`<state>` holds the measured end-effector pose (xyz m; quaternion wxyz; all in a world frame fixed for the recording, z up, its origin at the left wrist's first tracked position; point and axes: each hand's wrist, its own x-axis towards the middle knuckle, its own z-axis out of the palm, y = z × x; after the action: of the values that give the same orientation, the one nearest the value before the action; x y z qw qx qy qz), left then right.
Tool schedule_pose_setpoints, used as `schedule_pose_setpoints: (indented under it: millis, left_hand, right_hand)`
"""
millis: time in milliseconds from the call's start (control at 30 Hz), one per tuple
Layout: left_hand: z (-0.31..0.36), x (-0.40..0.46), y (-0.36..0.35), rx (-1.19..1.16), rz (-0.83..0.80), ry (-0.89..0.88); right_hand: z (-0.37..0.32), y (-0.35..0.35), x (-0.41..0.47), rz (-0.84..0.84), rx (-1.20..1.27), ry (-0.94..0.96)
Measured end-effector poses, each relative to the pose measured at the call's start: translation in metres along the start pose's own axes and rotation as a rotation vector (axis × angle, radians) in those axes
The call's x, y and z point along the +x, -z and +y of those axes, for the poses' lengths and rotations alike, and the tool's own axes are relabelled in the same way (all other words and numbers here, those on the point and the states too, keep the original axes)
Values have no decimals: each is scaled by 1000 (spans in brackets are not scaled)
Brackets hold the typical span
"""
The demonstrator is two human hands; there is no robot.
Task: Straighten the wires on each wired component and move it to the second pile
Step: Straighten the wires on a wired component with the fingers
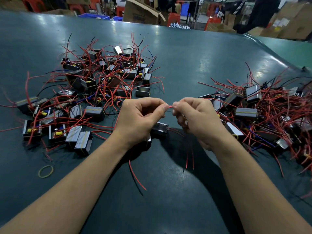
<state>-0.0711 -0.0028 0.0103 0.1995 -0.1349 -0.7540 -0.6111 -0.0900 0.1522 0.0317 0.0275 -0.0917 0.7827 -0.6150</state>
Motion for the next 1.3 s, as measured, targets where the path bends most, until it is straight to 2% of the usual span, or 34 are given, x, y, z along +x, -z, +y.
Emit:
schedule_pose_setpoints:
  millis: [100, 167, 200, 300, 367, 467, 700, 833, 900, 1000, 1067, 1133, 1167, 1200, 1300]
  left_hand:
    - [1, -2, -1, 148, -12, -107]
    - [-1, -2, -2, 227, -4, -171]
    - [-2, -2, -2, 232, 3, -171]
    - [-5, 1, -2, 130, 53, -84]
    - [-5, 2, -1, 46, 79, -26]
    - [-6, 2, 0, 19, 52, 3]
    - [-9, -1, 2, 42, -67, 27]
    - [-8, -1, 4, 18, -82, 17]
    - [-6, -1, 3, 16, -83, 9]
    - [-2, -1, 1, 15, -44, -21]
    - [1, -4, -1, 58, -25, -82]
    - [2, -5, -1, 165, -31, -164]
    - [1, -5, -1, 200, -33, -186]
    - [0, -5, -1, 213, -26, -191]
    - [-3, -5, -2, 174, 34, -137]
  right_hand:
    - [-12, 1, 1, -142, 585, -549]
    - [-16, 0, 1, -176, 744, -632]
    - [-15, -1, -1, -146, 659, -562]
    - [-12, -5, -8, -22, 169, -91]
    - [-10, 3, -8, -103, 7, 98]
    - [-1, 17, -3, -46, -292, 257]
    - [6, 22, 1, -77, -562, 529]
    - [6, 21, -2, -85, -571, 475]
    - [4, 14, -4, -79, -429, 346]
    - [-3, 1, -4, -64, 101, -69]
    - [-9, -1, -2, -169, 524, -423]
    - [-13, 1, 0, -235, 761, -629]
    - [-13, 1, 0, -223, 727, -624]
    - [-11, 0, -1, -186, 592, -546]
    - [-4, -5, -6, -19, 16, -77]
